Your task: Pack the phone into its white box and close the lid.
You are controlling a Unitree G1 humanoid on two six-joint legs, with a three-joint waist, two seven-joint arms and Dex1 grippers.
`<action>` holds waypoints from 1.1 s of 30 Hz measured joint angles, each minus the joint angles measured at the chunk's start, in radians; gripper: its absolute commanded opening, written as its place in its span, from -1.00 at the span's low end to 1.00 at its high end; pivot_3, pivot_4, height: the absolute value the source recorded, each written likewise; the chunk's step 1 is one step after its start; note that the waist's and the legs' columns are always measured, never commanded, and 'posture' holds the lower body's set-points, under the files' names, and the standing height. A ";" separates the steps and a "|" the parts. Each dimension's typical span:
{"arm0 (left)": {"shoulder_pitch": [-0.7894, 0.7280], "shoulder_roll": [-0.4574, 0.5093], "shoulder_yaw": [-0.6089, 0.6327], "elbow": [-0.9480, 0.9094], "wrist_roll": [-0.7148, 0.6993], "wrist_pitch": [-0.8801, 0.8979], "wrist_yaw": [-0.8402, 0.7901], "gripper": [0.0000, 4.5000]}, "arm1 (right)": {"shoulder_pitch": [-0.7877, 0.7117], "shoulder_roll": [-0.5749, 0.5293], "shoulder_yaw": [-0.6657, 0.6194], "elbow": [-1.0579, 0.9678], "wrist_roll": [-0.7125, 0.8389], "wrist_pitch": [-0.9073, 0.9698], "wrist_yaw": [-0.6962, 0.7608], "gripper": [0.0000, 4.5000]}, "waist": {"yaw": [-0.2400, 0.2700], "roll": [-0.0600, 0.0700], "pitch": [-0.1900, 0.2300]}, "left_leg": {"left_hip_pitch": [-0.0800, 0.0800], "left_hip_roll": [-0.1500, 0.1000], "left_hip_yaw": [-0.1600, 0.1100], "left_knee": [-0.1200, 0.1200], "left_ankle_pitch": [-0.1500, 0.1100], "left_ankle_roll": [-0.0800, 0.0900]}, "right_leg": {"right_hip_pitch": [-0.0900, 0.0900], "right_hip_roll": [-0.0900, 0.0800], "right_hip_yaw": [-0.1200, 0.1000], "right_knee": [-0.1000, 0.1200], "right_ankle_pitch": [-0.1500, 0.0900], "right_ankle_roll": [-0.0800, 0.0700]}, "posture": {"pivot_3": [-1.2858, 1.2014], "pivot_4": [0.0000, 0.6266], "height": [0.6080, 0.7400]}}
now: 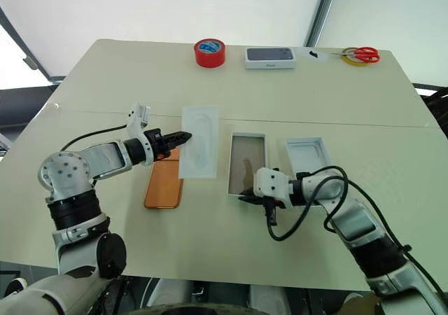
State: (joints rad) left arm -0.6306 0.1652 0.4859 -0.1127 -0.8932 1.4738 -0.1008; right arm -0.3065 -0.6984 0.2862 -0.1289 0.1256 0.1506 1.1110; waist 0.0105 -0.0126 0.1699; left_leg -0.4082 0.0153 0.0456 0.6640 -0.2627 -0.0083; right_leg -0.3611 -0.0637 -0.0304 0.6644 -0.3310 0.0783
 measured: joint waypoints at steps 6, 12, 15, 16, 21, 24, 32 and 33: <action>-0.063 -0.059 0.006 0.066 0.001 -0.041 0.021 -1.00 | -0.112 0.098 0.027 0.114 -0.034 -0.029 -0.012 -0.98 | 0.003 -0.001 0.001 | 0.000 0.000 0.000 0.000 0.000 0.000 | 0.000 0.000 0.000 0.000 0.000 0.000 | 0.03 -0.52 1.00; -0.074 -0.099 -0.006 0.092 0.020 -0.086 0.050 -1.00 | -0.121 0.116 0.030 0.132 -0.031 0.015 -0.017 0.04 | 0.000 -0.001 0.001 | -0.001 0.000 0.000 0.000 0.000 0.000 | -0.001 0.000 0.000 0.000 0.000 0.000 | 0.03 -0.52 1.00; -0.073 -0.106 -0.020 0.092 0.023 -0.089 0.059 -1.00 | -0.108 0.117 0.015 0.113 -0.019 0.039 -0.026 0.50 | 0.001 -0.001 0.001 | -0.001 0.000 0.000 0.000 0.000 0.000 | -0.001 0.000 0.000 0.000 0.000 0.000 | 0.03 -0.52 1.00; -0.070 -0.106 -0.030 0.092 0.030 -0.089 0.062 -1.00 | -0.096 0.115 -0.001 0.094 -0.004 0.042 -0.031 0.50 | 0.002 -0.001 0.001 | -0.001 0.000 0.000 0.000 0.000 0.000 | -0.001 0.000 0.000 0.000 0.000 0.000 | 0.03 -0.52 1.00; -0.049 -0.118 -0.080 0.093 0.051 -0.103 0.061 -1.00 | -0.054 -0.013 -0.123 0.070 0.038 0.055 -0.018 0.50 | 0.004 -0.001 0.001 | -0.001 -0.001 0.000 0.000 0.000 0.000 | 0.000 -0.001 0.000 -0.001 0.000 0.000 | 0.03 -0.52 1.00; -0.046 -0.133 -0.118 0.114 0.083 -0.138 0.061 -1.00 | -0.053 -0.046 -0.212 0.114 0.062 0.052 -0.024 0.50 | 0.000 -0.001 0.001 | -0.001 0.000 0.000 -0.001 0.000 0.000 | 0.000 0.000 0.000 -0.001 0.000 0.000 | 0.03 -0.52 1.00; -0.055 -0.173 -0.161 0.191 0.112 -0.193 0.053 -1.00 | -0.069 -0.062 -0.248 0.216 0.056 -0.008 -0.037 0.50 | 0.001 -0.001 0.001 | -0.001 0.000 0.001 -0.001 0.000 0.000 | -0.001 0.000 0.000 -0.001 0.000 0.000 | 0.03 -0.52 1.00; -0.055 -0.175 -0.167 0.195 0.119 -0.199 0.052 -1.00 | -0.075 -0.060 -0.248 0.216 0.054 -0.012 -0.040 0.50 | 0.002 -0.001 0.001 | -0.001 0.000 0.000 -0.001 0.000 0.000 | -0.001 0.000 0.000 -0.001 0.000 0.000 | 0.03 -0.52 1.00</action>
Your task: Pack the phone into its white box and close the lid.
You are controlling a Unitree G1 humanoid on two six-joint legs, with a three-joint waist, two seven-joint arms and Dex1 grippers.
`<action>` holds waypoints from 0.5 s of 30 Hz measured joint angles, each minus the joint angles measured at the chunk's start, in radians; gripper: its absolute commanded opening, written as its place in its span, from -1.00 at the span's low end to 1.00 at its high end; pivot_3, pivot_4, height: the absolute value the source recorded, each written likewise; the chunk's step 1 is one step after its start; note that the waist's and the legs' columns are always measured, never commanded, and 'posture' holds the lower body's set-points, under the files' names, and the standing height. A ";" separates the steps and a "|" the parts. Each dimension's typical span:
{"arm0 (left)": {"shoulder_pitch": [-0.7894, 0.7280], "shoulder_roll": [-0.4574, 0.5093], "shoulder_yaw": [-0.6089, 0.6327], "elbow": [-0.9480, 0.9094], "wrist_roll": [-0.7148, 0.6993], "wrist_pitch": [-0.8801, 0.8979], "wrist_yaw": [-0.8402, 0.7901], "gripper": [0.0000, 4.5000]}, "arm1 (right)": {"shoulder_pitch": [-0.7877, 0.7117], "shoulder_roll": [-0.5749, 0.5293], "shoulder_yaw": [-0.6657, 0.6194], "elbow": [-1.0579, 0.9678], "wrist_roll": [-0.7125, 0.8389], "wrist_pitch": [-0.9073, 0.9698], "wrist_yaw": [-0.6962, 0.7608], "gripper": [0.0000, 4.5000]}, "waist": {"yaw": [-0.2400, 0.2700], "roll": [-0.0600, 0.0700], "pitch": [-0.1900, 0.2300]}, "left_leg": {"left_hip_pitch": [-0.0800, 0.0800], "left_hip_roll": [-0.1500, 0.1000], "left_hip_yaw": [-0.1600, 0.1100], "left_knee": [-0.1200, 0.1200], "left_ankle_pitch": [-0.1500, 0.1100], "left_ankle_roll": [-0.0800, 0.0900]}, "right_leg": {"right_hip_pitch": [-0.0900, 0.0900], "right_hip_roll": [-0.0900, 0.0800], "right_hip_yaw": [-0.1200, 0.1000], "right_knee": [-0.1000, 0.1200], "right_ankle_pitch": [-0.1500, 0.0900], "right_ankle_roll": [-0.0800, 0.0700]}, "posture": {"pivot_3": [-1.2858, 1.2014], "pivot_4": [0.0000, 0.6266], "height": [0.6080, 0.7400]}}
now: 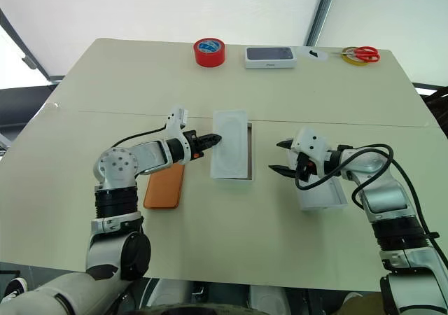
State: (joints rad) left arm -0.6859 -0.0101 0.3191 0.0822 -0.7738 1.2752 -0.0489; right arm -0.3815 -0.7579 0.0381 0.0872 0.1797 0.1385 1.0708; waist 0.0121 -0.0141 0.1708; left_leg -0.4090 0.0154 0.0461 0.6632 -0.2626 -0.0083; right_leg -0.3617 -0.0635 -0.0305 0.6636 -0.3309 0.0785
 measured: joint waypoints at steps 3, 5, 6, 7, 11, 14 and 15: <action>-0.015 -0.006 -0.010 0.030 0.012 -0.023 0.002 -0.55 | -0.012 0.006 0.000 0.000 0.000 -0.009 -0.008 0.51 | 0.001 0.000 0.000 | 0.000 0.000 0.000 0.000 0.000 0.000 | 0.000 0.000 0.000 0.000 0.000 0.000 | 0.03 -0.52 1.00; -0.029 -0.011 -0.008 0.038 0.014 -0.029 0.003 -0.13 | -0.013 0.015 0.000 0.000 -0.001 -0.012 -0.013 0.51 | 0.001 0.000 0.000 | 0.000 0.000 0.000 0.000 0.000 0.000 | 0.000 0.000 0.000 0.000 0.000 0.000 | 0.03 -0.52 1.00; -0.032 -0.011 -0.011 0.037 0.014 -0.029 0.002 0.10 | -0.013 0.017 0.000 0.000 -0.001 -0.013 -0.014 0.51 | 0.000 0.000 0.000 | 0.000 0.000 0.000 0.000 0.000 0.000 | 0.000 0.000 0.000 0.000 0.000 0.000 | 0.03 -0.52 1.00; -0.033 -0.010 -0.015 0.037 0.015 -0.029 0.001 0.26 | -0.013 0.018 0.001 0.000 -0.001 -0.013 -0.015 0.51 | 0.000 0.000 0.000 | 0.000 0.000 0.000 0.000 0.000 0.000 | 0.000 0.000 0.000 0.000 0.000 0.000 | 0.03 -0.52 1.00; -0.033 0.000 -0.031 0.030 0.015 -0.012 -0.012 0.26 | -0.016 0.046 0.001 -0.002 0.001 -0.008 -0.022 0.51 | -0.001 0.000 0.000 | 0.000 0.000 0.000 0.000 0.000 0.000 | 0.000 0.000 0.000 0.000 0.000 0.000 | 0.03 -0.52 1.00; -0.030 0.024 -0.047 -0.003 0.003 0.020 -0.038 0.26 | -0.036 0.083 0.008 -0.008 0.005 0.011 -0.033 0.51 | -0.001 0.000 0.000 | 0.000 0.000 0.000 0.000 0.000 -0.001 | 0.000 0.000 0.000 0.000 0.000 0.000 | 0.03 -0.52 1.00; -0.023 0.049 -0.070 -0.029 0.002 0.025 -0.054 0.26 | -0.047 0.101 0.012 -0.009 0.007 0.017 -0.040 0.51 | -0.003 0.000 0.000 | 0.000 0.000 0.000 0.000 0.001 -0.001 | 0.000 0.000 0.000 0.000 0.000 0.000 | 0.03 -0.52 1.00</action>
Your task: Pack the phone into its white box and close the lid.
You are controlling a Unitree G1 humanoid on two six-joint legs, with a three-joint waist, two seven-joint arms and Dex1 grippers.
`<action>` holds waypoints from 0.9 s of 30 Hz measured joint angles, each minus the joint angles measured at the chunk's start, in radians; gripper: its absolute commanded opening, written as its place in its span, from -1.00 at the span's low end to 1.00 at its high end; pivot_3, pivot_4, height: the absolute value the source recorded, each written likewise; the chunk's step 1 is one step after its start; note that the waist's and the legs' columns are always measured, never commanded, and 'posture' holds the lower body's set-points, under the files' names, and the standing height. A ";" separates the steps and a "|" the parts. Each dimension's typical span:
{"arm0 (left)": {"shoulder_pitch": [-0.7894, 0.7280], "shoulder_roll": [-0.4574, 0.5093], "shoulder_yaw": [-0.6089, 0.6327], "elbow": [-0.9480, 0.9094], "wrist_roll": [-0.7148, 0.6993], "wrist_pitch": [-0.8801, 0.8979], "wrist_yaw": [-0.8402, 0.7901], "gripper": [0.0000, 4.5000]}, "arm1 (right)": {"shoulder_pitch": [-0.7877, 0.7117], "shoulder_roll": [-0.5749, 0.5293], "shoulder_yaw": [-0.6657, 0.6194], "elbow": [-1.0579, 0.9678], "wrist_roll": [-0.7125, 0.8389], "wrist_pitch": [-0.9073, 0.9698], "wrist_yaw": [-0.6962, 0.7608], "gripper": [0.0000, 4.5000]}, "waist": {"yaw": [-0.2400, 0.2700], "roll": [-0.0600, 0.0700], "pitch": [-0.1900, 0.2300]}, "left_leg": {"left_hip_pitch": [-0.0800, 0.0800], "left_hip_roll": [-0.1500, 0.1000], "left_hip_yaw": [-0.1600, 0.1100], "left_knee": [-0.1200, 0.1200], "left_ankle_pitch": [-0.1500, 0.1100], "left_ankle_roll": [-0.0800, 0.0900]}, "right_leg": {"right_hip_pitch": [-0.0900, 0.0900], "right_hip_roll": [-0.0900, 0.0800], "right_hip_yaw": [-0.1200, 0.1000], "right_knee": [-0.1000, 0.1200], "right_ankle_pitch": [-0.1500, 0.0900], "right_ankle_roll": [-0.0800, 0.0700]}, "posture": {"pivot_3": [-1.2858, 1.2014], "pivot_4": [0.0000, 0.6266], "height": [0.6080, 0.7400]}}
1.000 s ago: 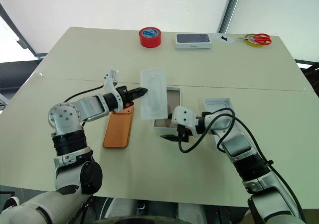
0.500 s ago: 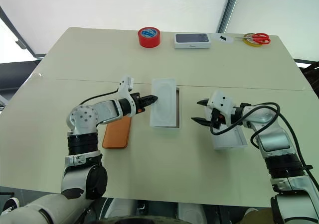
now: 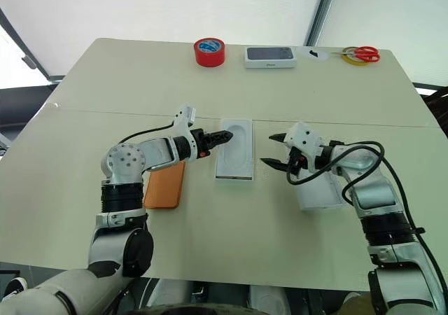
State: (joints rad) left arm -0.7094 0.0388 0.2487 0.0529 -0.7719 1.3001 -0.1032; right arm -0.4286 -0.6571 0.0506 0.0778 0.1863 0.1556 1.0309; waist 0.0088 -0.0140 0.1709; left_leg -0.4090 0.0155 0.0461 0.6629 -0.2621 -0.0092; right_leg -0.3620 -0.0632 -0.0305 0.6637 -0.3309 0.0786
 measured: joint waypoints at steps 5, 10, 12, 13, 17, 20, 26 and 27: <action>0.054 0.123 -0.110 -0.152 0.036 -0.081 -0.100 0.28 | -0.048 0.090 0.037 -0.006 0.002 0.012 -0.036 -0.33 | -0.004 0.001 0.000 | 0.000 0.000 0.000 -0.001 0.001 -0.001 | -0.001 0.000 0.000 0.000 0.000 0.000 | 0.03 -0.52 1.00; 0.181 0.249 -0.158 -0.283 0.120 -0.314 -0.242 0.28 | -0.119 0.148 0.090 0.058 -0.100 -0.064 -0.139 -0.99 | -0.006 0.001 0.000 | 0.000 0.000 0.000 -0.001 0.001 -0.001 | -0.001 0.000 0.000 0.000 0.000 0.000 | 0.03 -0.52 1.00; 0.271 0.376 -0.216 -0.326 0.246 -0.516 -0.319 0.28 | -0.148 0.170 0.125 0.091 -0.151 -0.093 -0.169 -0.99 | -0.013 0.001 0.000 | 0.000 0.000 0.001 -0.003 0.001 -0.002 | -0.002 0.000 0.000 -0.001 0.000 -0.001 | 0.03 -0.52 1.00; 0.324 0.444 -0.246 -0.329 0.331 -0.641 -0.355 0.28 | -0.154 0.176 0.146 0.108 -0.171 -0.100 -0.172 -0.99 | -0.017 0.001 0.000 | 0.000 0.000 0.001 -0.005 0.001 -0.002 | -0.002 0.000 0.000 -0.001 0.000 -0.001 | 0.03 -0.52 1.00; 0.512 0.514 -0.238 -0.327 0.363 -0.889 -0.555 0.28 | -0.155 0.174 0.230 0.166 -0.249 -0.142 -0.156 -0.99 | -0.015 0.001 0.000 | -0.001 0.000 0.002 -0.006 0.001 -0.001 | -0.004 -0.002 0.001 -0.001 0.000 -0.001 | 0.03 -0.52 1.00; 0.558 0.519 -0.223 -0.331 0.357 -0.976 -0.615 0.28 | -0.163 0.175 0.266 0.173 -0.273 -0.162 -0.134 -0.99 | -0.017 0.001 0.000 | -0.001 0.000 0.002 -0.006 0.001 -0.001 | -0.004 -0.003 0.001 -0.001 0.000 -0.001 | 0.03 -0.52 1.00; 0.567 0.494 -0.171 -0.340 0.346 -1.013 -0.596 0.28 | -0.158 0.108 0.302 0.089 -0.219 -0.100 0.059 -0.99 | -0.022 0.002 0.000 | -0.001 0.000 0.001 -0.006 -0.003 0.006 | -0.004 -0.003 0.001 -0.001 0.000 -0.001 | 0.03 -0.52 1.00; 0.567 0.488 -0.170 -0.340 0.346 -1.012 -0.591 0.28 | -0.154 0.107 0.302 0.067 -0.201 -0.079 0.084 -0.99 | -0.022 0.002 0.000 | -0.001 0.000 0.001 -0.006 -0.004 0.007 | -0.004 -0.003 0.001 -0.001 0.000 -0.001 | 0.03 -0.52 1.00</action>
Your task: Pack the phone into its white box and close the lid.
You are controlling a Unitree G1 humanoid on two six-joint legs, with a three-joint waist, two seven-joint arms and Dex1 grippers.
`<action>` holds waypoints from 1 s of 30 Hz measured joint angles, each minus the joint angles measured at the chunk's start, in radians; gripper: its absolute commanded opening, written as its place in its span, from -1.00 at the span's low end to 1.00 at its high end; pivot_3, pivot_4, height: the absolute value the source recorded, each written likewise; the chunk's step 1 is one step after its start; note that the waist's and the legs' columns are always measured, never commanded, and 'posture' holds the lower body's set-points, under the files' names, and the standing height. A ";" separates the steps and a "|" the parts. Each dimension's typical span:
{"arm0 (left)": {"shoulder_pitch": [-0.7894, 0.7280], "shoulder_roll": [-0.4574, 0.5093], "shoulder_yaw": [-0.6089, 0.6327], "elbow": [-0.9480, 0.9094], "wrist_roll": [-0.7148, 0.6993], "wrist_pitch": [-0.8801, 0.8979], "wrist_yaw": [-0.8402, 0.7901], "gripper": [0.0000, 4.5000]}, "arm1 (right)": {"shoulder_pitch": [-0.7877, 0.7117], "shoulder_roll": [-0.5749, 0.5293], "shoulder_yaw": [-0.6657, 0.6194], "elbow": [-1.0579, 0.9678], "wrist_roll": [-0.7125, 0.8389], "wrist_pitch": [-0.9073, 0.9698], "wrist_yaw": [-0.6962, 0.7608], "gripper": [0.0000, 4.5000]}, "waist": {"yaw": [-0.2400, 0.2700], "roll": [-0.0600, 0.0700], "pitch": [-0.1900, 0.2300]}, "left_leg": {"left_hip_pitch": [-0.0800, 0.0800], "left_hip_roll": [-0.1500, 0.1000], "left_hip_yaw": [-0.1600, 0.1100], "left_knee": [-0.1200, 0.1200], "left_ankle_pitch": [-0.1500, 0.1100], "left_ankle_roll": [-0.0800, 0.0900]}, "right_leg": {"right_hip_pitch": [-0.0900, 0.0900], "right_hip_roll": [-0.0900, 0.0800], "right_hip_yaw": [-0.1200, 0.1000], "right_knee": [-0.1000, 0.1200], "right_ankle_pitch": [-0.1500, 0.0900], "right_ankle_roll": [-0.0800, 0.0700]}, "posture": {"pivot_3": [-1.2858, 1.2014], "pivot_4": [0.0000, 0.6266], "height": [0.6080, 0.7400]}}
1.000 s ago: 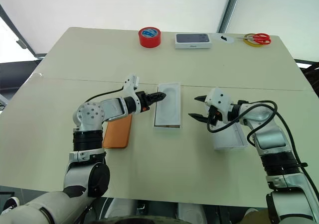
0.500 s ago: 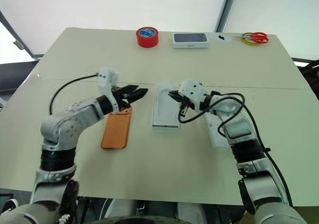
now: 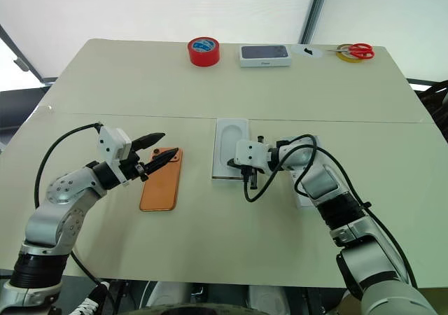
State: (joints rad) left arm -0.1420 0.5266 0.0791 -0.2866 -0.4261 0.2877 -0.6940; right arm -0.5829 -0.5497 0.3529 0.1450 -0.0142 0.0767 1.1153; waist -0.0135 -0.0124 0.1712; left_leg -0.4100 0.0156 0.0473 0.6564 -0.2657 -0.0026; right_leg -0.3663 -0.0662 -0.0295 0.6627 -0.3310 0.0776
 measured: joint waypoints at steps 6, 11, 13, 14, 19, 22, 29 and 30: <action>-0.014 -0.029 0.025 0.000 -0.012 0.005 0.035 0.28 | -0.010 0.027 -0.009 -0.047 0.059 0.069 0.024 -0.99 | 0.000 0.000 0.000 | 0.000 0.000 0.000 0.000 0.000 0.000 | 0.000 0.000 0.000 0.000 0.000 0.000 | 0.03 -0.52 1.00; -0.016 -0.033 0.027 0.000 -0.015 0.009 0.050 0.28 | -0.050 0.032 -0.015 0.022 0.031 0.034 -0.028 -0.99 | 0.000 0.000 0.000 | 0.000 0.000 0.000 0.000 0.000 0.000 | 0.000 0.000 0.000 0.000 0.000 0.000 | 0.03 -0.52 1.00; -0.017 -0.039 0.027 0.000 -0.016 0.009 0.056 0.28 | -0.068 0.034 -0.015 0.059 -0.005 -0.016 -0.065 -0.99 | -0.001 0.000 0.000 | 0.000 0.000 0.000 0.000 0.000 0.000 | 0.000 0.000 0.000 0.000 0.000 0.000 | 0.03 -0.52 1.00; -0.018 -0.039 0.027 0.000 -0.018 0.010 0.058 0.28 | -0.076 0.034 -0.014 0.078 -0.024 -0.038 -0.083 -0.99 | -0.001 0.000 0.000 | 0.000 0.000 0.000 0.000 0.000 0.000 | 0.000 0.000 0.000 0.000 0.000 0.000 | 0.03 -0.52 1.00; -0.018 -0.037 0.021 0.000 0.009 -0.002 0.059 0.28 | -0.055 -0.001 0.043 0.094 -0.098 -0.098 -0.055 -0.99 | 0.001 0.000 0.000 | 0.000 0.000 0.000 0.000 0.000 0.000 | 0.000 0.000 0.000 0.000 0.000 0.000 | 0.03 -0.52 1.00; -0.018 -0.038 0.019 0.000 0.016 -0.009 0.059 0.28 | -0.043 -0.015 0.042 0.053 -0.076 -0.080 0.001 -0.99 | 0.000 0.000 0.000 | 0.000 0.000 0.000 0.001 0.000 0.000 | 0.000 0.000 0.000 0.001 0.000 0.000 | 0.03 -0.52 1.00; -0.023 -0.043 0.019 0.001 0.023 -0.011 0.062 0.28 | -0.017 -0.023 0.034 -0.071 0.027 0.047 0.106 -0.99 | 0.000 0.000 0.000 | 0.000 0.000 0.000 0.001 0.000 0.000 | 0.000 0.000 0.000 0.000 0.000 0.000 | 0.03 -0.52 1.00; -0.024 -0.045 0.019 0.001 0.023 -0.011 0.063 0.28 | -0.017 -0.021 0.030 -0.077 0.030 0.046 0.103 -0.99 | 0.000 0.000 0.000 | 0.000 0.000 0.000 0.001 0.000 0.000 | 0.000 0.000 0.000 0.000 0.000 0.000 | 0.03 -0.52 1.00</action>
State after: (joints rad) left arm -0.1656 0.4821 0.0983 -0.2854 -0.4028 0.2768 -0.6312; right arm -0.6000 -0.5712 0.3829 0.0678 0.0160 0.1227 1.2184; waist -0.0130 -0.0124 0.1712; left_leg -0.4097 0.0157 0.0472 0.6571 -0.2657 -0.0024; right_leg -0.3660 -0.0658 -0.0297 0.6631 -0.3309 0.0777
